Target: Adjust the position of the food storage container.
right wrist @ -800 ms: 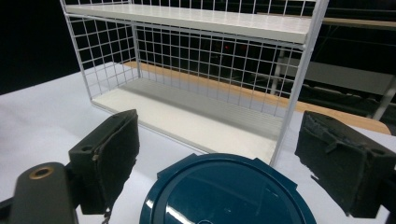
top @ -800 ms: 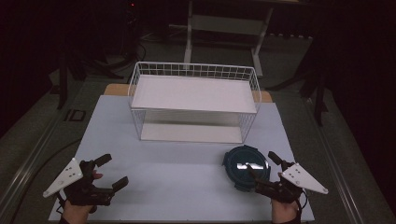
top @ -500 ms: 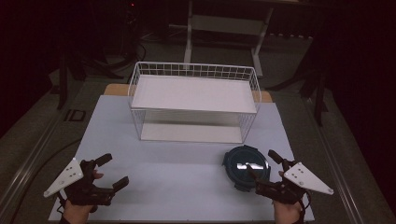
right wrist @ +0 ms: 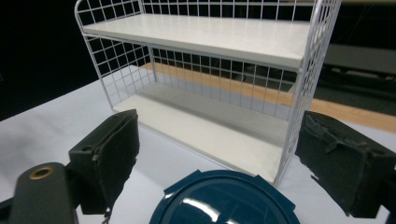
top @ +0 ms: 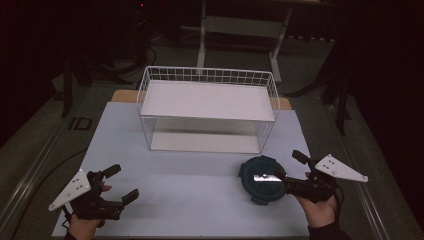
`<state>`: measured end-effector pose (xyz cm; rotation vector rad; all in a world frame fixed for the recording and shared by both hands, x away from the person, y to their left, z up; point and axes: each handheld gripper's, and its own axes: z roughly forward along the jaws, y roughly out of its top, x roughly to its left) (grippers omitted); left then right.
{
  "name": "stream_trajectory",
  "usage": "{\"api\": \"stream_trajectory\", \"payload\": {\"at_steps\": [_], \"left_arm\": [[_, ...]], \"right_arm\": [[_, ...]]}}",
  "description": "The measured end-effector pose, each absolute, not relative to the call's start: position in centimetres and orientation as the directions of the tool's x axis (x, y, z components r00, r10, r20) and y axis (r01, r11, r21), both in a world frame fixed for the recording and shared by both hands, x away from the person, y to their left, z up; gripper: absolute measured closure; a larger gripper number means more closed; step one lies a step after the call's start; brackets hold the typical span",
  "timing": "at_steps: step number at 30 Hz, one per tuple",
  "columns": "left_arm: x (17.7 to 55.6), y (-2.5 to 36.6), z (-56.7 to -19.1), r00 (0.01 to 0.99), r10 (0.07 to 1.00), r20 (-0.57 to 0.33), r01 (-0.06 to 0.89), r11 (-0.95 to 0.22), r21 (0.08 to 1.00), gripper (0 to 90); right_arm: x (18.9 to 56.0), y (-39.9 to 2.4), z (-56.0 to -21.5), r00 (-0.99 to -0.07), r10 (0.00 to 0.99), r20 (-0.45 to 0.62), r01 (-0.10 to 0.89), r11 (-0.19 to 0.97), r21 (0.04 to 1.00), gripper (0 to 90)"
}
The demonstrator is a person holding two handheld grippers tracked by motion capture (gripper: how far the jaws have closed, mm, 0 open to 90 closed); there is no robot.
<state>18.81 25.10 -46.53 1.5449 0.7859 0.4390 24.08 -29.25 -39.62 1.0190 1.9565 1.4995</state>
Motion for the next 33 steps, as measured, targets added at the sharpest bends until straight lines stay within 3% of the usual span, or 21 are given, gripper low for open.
{"api": "stream_trajectory", "payload": {"at_steps": [5,6,8,11,12,14,21,33], "left_arm": [[18.8,25.0,-46.5,0.696,0.699,-0.165,0.219,0.011,0.976,0.0],[18.8,25.0,-46.5,0.697,0.698,-0.164,0.219,0.010,0.976,0.0],[18.9,25.0,-46.6,0.699,0.697,-0.163,0.220,0.008,0.975,0.0],[18.9,25.0,-46.6,0.700,0.695,-0.164,0.221,0.008,0.975,0.0],[18.9,25.0,-46.6,0.700,0.695,-0.165,0.222,0.008,0.975,0.0],[18.9,24.9,-46.6,0.700,0.695,-0.165,0.222,0.007,0.975,0.0],[18.9,24.9,-46.7,0.703,0.692,-0.165,0.223,0.005,0.975,0.0],[19.0,24.8,-46.7,0.706,0.689,-0.162,0.225,-0.001,0.974,0.0]], "right_arm": [[24.7,-30.1,-40.7,-0.587,0.808,0.053,0.309,0.163,0.937,22.9],[24.9,-30.6,-41.4,-0.581,0.810,0.084,0.336,0.145,0.931,30.8],[24.9,-30.9,-41.8,-0.574,0.814,0.088,0.343,0.142,0.929,33.4],[24.9,-31.5,-42.9,-0.558,0.826,0.083,0.365,0.154,0.918,45.4],[24.9,-31.9,-43.6,-0.551,0.831,0.074,0.380,0.171,0.909,53.6],[24.8,-32.0,-43.9,-0.545,0.836,0.067,0.386,0.179,0.905,55.4],[24.4,-33.4,-46.1,-0.510,0.859,0.050,0.439,0.209,0.874,75.3],[24.1,-34.7,-48.8,-0.474,0.879,0.061,0.518,0.221,0.826,89.5]]}}
